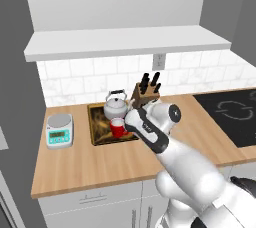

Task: Pick the kettle from the counter and place it on the tray. Then pick the mug from the cabinet and place it on the tray. Then close the cabinet doors.

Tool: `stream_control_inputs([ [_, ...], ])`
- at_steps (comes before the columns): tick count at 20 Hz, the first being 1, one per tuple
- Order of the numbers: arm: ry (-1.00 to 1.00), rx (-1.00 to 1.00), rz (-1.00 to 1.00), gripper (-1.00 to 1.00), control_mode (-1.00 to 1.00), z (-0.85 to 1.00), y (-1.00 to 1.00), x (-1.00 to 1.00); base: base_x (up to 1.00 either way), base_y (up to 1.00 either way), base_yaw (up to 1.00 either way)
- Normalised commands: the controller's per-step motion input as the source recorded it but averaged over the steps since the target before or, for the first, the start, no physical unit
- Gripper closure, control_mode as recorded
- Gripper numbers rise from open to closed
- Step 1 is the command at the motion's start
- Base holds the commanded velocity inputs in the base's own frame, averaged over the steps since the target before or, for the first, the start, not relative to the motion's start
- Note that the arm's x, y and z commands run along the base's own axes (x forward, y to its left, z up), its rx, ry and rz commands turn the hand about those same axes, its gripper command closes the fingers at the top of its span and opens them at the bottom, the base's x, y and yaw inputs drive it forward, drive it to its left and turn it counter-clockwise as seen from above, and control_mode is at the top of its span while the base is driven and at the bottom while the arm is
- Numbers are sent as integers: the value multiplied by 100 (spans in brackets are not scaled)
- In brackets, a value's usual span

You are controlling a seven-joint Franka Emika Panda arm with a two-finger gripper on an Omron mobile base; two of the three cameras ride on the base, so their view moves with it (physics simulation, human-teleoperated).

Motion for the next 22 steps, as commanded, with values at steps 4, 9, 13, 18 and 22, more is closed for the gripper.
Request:
stream_control_inputs([
  [4, 10, 0, -16, -100, -100, 65, 0, -37, 0, 0, 0],
  [9, 1, 0, -24, -100, -100, 56, 0, -45, 0, 0, 0],
  [13, 9, 0, -19, -100, -100, 55, -5, -36, 0, 0, 0],
  [18, 0, 0, -7, -100, -100, 63, -14, -35, 0, 0, 0],
  [22, 0, 2, -6, -100, -100, 55, -19, -39, 0, 0, 0],
])
